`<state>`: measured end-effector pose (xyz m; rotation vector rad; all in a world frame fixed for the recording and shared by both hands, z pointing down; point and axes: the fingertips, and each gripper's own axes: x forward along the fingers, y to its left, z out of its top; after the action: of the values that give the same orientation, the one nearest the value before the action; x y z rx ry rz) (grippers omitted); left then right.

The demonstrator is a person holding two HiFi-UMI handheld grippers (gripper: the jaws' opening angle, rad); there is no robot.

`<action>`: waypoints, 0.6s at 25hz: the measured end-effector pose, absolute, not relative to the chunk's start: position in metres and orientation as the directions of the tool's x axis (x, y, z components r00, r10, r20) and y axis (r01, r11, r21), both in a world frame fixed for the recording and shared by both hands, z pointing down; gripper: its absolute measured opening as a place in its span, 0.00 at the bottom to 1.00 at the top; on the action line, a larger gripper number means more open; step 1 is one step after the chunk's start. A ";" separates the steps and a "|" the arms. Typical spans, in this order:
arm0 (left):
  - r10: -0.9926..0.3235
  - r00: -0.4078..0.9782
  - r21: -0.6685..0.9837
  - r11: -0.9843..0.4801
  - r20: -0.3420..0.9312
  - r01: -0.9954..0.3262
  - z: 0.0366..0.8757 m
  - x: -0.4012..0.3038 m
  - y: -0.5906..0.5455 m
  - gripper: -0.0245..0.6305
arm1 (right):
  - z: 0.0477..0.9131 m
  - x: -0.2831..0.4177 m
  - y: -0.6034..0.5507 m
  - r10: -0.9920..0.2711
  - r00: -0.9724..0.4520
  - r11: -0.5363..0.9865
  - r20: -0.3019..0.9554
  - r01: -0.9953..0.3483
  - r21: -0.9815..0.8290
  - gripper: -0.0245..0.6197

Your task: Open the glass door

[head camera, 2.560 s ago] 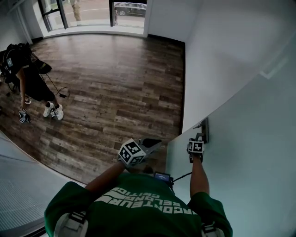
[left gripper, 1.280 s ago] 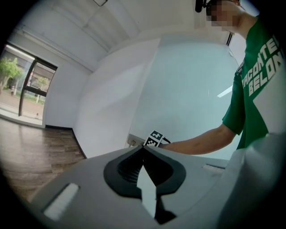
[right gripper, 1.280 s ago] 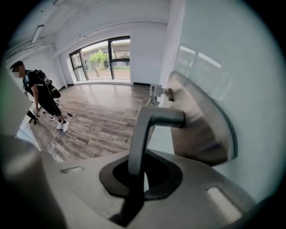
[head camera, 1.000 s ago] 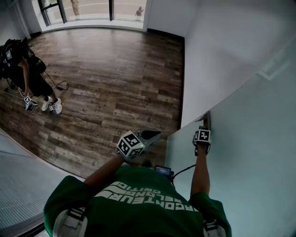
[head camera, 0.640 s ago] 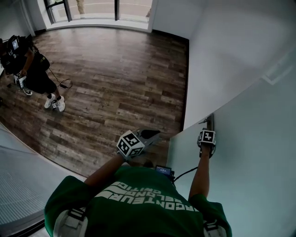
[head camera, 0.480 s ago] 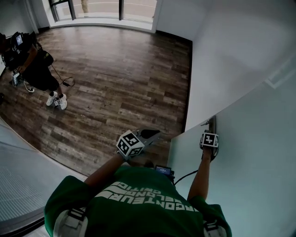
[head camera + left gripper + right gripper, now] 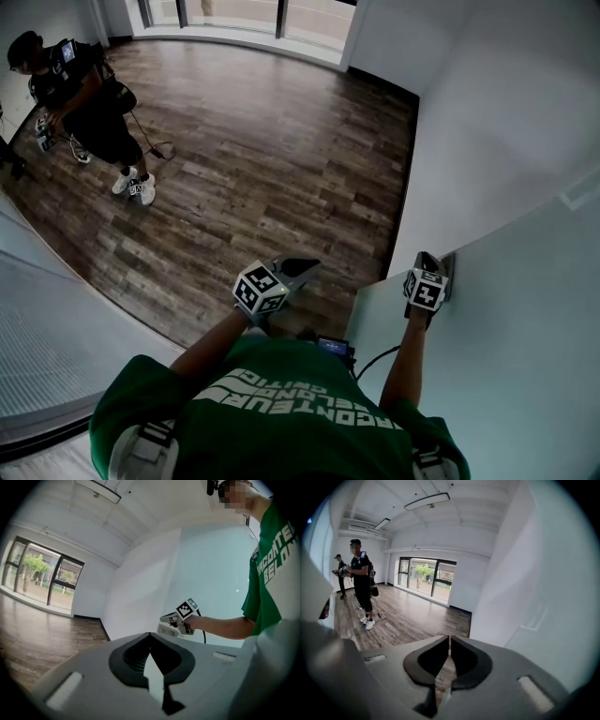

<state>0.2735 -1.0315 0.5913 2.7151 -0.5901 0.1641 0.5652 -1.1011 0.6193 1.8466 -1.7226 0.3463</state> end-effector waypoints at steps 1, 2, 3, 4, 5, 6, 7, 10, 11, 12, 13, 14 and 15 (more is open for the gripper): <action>-0.392 0.901 0.318 -0.843 0.188 -0.433 0.591 0.269 -1.034 0.06 | 0.616 0.553 -1.106 -0.831 0.102 0.035 0.546 -0.972 0.234 0.05; -0.403 0.895 0.317 -0.838 0.189 -0.444 0.591 0.265 -1.036 0.06 | 0.614 0.540 -1.111 -0.842 0.070 0.063 0.534 -0.972 0.227 0.04; -0.412 0.891 0.317 -0.833 0.191 -0.454 0.591 0.261 -1.038 0.06 | 0.611 0.528 -1.116 -0.852 0.038 0.090 0.522 -0.972 0.217 0.03; -0.421 0.887 0.316 -0.829 0.192 -0.462 0.591 0.258 -1.039 0.06 | 0.609 0.516 -1.120 -0.859 0.007 0.115 0.512 -0.971 0.207 0.03; -0.429 0.883 0.316 -0.824 0.193 -0.470 0.591 0.254 -1.040 0.06 | 0.608 0.505 -1.123 -0.863 -0.020 0.139 0.505 -0.970 0.199 0.03; -0.437 0.878 0.316 -0.820 0.194 -0.478 0.591 0.252 -1.041 0.06 | 0.608 0.496 -1.127 -0.864 -0.044 0.162 0.502 -0.968 0.193 0.03; -0.446 0.873 0.315 -0.815 0.196 -0.487 0.591 0.249 -1.043 0.06 | 0.610 0.487 -1.131 -0.862 -0.066 0.184 0.502 -0.964 0.190 0.03; -0.477 0.856 0.314 -0.797 0.200 -0.517 0.593 0.240 -1.046 0.06 | 0.616 0.461 -1.139 -0.849 -0.119 0.247 0.514 -0.951 0.187 0.03; -0.485 0.851 0.314 -0.791 0.201 -0.525 0.593 0.236 -1.046 0.06 | 0.618 0.452 -1.141 -0.845 -0.134 0.265 0.518 -0.946 0.186 0.03; -0.493 0.846 0.314 -0.786 0.202 -0.532 0.594 0.233 -1.046 0.06 | 0.620 0.445 -1.142 -0.840 -0.149 0.281 0.521 -0.942 0.183 0.03; -0.498 0.843 0.315 -0.782 0.204 -0.538 0.595 0.230 -1.046 0.06 | 0.621 0.437 -1.143 -0.836 -0.164 0.296 0.524 -0.938 0.179 0.03; -0.504 0.839 0.315 -0.777 0.205 -0.544 0.596 0.228 -1.047 0.06 | 0.623 0.431 -1.144 -0.832 -0.179 0.311 0.526 -0.934 0.174 0.03; -0.510 0.835 0.316 -0.773 0.207 -0.551 0.597 0.226 -1.048 0.06 | 0.625 0.424 -1.145 -0.826 -0.196 0.327 0.528 -0.930 0.167 0.03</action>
<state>0.2258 -1.0476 0.5966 2.6492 -0.7957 0.1546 0.4242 -1.1454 0.6245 1.5398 -2.0649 0.2554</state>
